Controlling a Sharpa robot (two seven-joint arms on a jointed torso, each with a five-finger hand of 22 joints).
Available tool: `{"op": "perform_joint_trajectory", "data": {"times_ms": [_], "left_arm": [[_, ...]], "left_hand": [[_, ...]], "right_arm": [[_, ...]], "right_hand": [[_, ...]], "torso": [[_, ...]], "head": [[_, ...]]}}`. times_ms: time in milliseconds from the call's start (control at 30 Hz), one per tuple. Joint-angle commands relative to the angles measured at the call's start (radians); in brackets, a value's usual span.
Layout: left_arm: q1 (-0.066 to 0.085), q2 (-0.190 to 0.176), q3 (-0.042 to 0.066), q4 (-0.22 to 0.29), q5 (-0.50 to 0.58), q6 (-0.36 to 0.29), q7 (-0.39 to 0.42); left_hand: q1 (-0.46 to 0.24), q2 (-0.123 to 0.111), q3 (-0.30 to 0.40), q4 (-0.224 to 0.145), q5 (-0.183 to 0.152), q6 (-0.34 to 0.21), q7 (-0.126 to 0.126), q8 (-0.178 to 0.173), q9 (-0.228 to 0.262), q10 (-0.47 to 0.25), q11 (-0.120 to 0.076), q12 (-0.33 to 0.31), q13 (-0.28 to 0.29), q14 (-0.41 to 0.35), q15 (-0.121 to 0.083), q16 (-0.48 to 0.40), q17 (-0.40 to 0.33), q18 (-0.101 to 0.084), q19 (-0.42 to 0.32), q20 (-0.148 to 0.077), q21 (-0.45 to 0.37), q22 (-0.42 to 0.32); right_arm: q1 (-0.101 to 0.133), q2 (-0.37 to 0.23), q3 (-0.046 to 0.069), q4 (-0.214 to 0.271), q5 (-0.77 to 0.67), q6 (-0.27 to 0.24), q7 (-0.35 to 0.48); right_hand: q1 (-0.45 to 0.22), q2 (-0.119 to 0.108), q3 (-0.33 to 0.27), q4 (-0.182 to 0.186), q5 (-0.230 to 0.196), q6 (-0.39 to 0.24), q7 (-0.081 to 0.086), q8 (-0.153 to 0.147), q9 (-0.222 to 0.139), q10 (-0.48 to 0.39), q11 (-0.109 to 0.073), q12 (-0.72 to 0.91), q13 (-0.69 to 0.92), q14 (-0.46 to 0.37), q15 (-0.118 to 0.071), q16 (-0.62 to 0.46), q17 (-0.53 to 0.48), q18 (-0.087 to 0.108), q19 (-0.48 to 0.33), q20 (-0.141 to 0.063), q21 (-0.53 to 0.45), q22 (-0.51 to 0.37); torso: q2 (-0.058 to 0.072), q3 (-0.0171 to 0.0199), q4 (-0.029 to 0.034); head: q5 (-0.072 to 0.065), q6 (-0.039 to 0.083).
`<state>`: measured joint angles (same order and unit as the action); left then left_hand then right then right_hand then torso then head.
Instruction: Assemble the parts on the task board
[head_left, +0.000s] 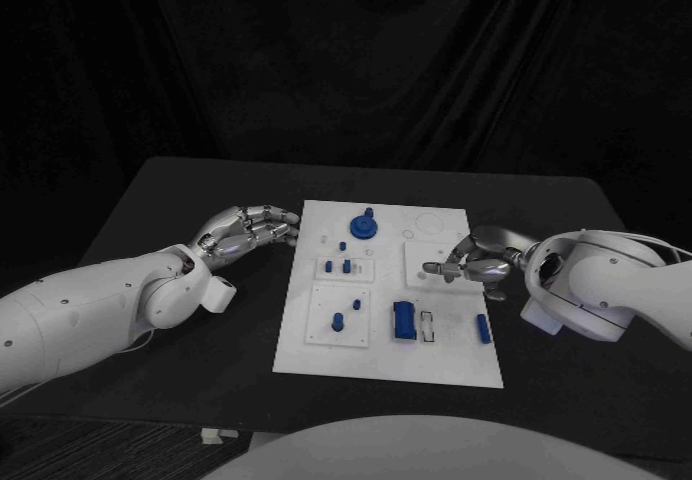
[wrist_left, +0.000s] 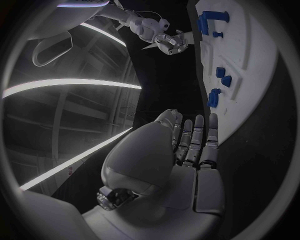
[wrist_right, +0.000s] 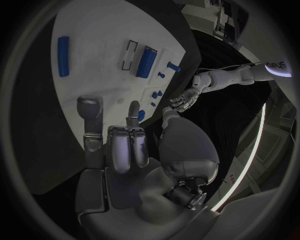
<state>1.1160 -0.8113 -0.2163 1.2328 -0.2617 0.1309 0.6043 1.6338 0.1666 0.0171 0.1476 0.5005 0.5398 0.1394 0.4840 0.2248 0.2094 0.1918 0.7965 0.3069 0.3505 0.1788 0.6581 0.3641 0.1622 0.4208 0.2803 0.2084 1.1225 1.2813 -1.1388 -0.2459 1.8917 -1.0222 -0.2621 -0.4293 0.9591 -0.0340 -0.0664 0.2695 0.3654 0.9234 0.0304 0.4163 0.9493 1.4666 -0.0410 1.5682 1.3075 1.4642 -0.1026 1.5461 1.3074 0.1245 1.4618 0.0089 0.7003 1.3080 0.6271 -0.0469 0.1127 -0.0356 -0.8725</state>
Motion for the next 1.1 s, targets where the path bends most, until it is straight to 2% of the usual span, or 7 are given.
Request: {"op": "perform_joint_trajectory", "data": {"times_ms": [33, 200, 300, 367, 600, 667, 1100], "left_arm": [[-0.001, 0.005, 0.001, 0.000, 0.007, 0.003, 0.008], [-0.001, 0.007, 0.001, -0.001, 0.007, 0.005, 0.007], [-0.001, 0.008, 0.001, -0.002, 0.007, 0.005, 0.007], [-0.001, 0.009, 0.001, -0.003, 0.007, 0.005, 0.006], [-0.001, 0.011, 0.001, -0.007, 0.007, 0.007, 0.004], [-0.001, 0.012, 0.001, -0.008, 0.007, 0.008, 0.003], [-0.002, 0.011, 0.001, -0.011, 0.007, 0.019, -0.005]], "left_hand": [[-0.007, 0.003, 0.008, 0.000, 0.004, 0.001, 0.005, -0.003, -0.001, 0.000, 0.006, -0.004, -0.001, 0.000, 0.007, -0.007, -0.001, 0.002, -0.008, -0.001, 0.006, 0.001], [-0.008, 0.002, 0.008, 0.000, 0.004, 0.001, 0.005, -0.002, -0.001, 0.001, 0.007, -0.004, -0.001, 0.001, 0.007, -0.007, -0.001, 0.002, -0.008, -0.001, 0.006, 0.002], [-0.008, 0.002, 0.008, 0.000, 0.004, 0.001, 0.005, -0.002, -0.001, 0.001, 0.007, -0.004, -0.001, 0.001, 0.007, -0.007, -0.001, 0.002, -0.008, -0.001, 0.006, 0.002], [-0.008, 0.002, 0.008, 0.000, 0.004, 0.001, 0.005, -0.002, -0.001, 0.001, 0.007, -0.004, -0.001, 0.001, 0.007, -0.007, -0.001, 0.002, -0.008, -0.001, 0.006, 0.002], [-0.008, 0.002, 0.009, 0.000, 0.004, 0.002, 0.005, -0.002, -0.001, 0.001, 0.007, -0.004, -0.001, 0.001, 0.007, -0.007, -0.001, 0.002, -0.008, -0.001, 0.006, 0.002], [-0.009, 0.002, 0.010, 0.001, 0.004, 0.002, 0.005, -0.002, -0.001, 0.002, 0.007, -0.004, -0.001, 0.001, 0.007, -0.007, -0.001, 0.002, -0.008, -0.001, 0.006, 0.002], [-0.009, 0.003, 0.011, 0.001, 0.004, 0.002, 0.005, -0.002, -0.001, 0.002, 0.007, -0.004, -0.002, 0.001, 0.008, -0.006, -0.001, 0.002, -0.009, -0.001, 0.006, 0.003]], "right_arm": [[0.015, -0.021, -0.001, 0.004, 0.013, 0.060, -0.032], [0.021, -0.036, -0.002, -0.016, -0.014, 0.094, -0.046], [0.014, -0.047, -0.002, -0.021, -0.028, 0.101, -0.040], [0.009, -0.055, -0.002, -0.024, -0.034, 0.099, -0.028], [0.001, -0.081, -0.002, -0.025, -0.064, 0.036, 0.018], [-0.002, -0.089, -0.002, -0.021, -0.097, 0.017, 0.016], [-0.050, -0.107, -0.002, 0.022, -0.303, 0.172, -0.170]], "right_hand": [[0.049, -0.001, 0.003, -0.018, 0.095, -0.014, 0.005, -0.020, -0.022, 0.104, 0.003, 0.003, 0.263, 0.102, 0.005, 0.011, 0.237, -0.007, 0.027, 0.000, 0.050, 0.108], [0.101, -0.022, -0.034, -0.017, -0.036, -0.052, 0.044, -0.111, -0.145, 0.086, 0.042, -0.018, 0.247, 0.107, 0.043, 0.025, 0.263, -0.024, 0.016, 0.024, 0.157, 0.126], [0.138, -0.026, -0.052, -0.014, -0.042, -0.075, 0.078, -0.151, -0.228, -0.168, 0.074, -0.241, 0.086, 0.008, 0.076, -0.080, 0.088, -0.069, 0.030, 0.048, 0.465, 0.179], [0.156, -0.034, -0.063, -0.011, -0.040, -0.111, 0.080, -0.173, -0.268, -0.290, 0.073, -0.311, 0.034, -0.039, 0.078, -0.119, 0.031, -0.057, -0.002, 0.049, 0.417, 0.164], [0.251, -0.035, -0.068, -0.044, 0.010, -0.094, 0.072, -0.134, -0.321, -0.162, 0.068, -0.138, 0.139, 0.081, 0.075, 0.002, 0.227, -0.055, -0.023, 0.066, 0.494, 0.171], [0.301, -0.027, -0.062, -0.070, 0.101, -0.057, 0.053, -0.061, -0.290, 0.104, 0.047, 0.003, 0.263, 0.107, 0.059, 0.025, 0.263, -0.124, 0.109, 0.046, 0.871, 0.263], [0.226, -0.022, 0.038, -0.007, -0.033, -0.136, 0.030, 0.157, -0.097, 0.104, 0.032, 0.003, 0.263, 0.107, 0.038, 0.025, 0.263, -0.124, 0.109, 0.036, 0.871, 0.263]], "torso": [[-0.001, -0.0006, -0.0003], [-0.001, -0.0009, 0.0016], [-0.002, -0.0014, -0.0002], [-0.002, -0.0021, 0.0009], [0.000, -0.0016, -0.0001], [0.000, -0.0003, -0.0022], [-0.001, -0.0007, -0.0003]], "head": [[-0.005, 0.000], [-0.012, 0.000], [-0.018, 0.000], [-0.023, 0.000], [-0.029, 0.000], [-0.030, 0.000], [-0.046, 0.000]]}}
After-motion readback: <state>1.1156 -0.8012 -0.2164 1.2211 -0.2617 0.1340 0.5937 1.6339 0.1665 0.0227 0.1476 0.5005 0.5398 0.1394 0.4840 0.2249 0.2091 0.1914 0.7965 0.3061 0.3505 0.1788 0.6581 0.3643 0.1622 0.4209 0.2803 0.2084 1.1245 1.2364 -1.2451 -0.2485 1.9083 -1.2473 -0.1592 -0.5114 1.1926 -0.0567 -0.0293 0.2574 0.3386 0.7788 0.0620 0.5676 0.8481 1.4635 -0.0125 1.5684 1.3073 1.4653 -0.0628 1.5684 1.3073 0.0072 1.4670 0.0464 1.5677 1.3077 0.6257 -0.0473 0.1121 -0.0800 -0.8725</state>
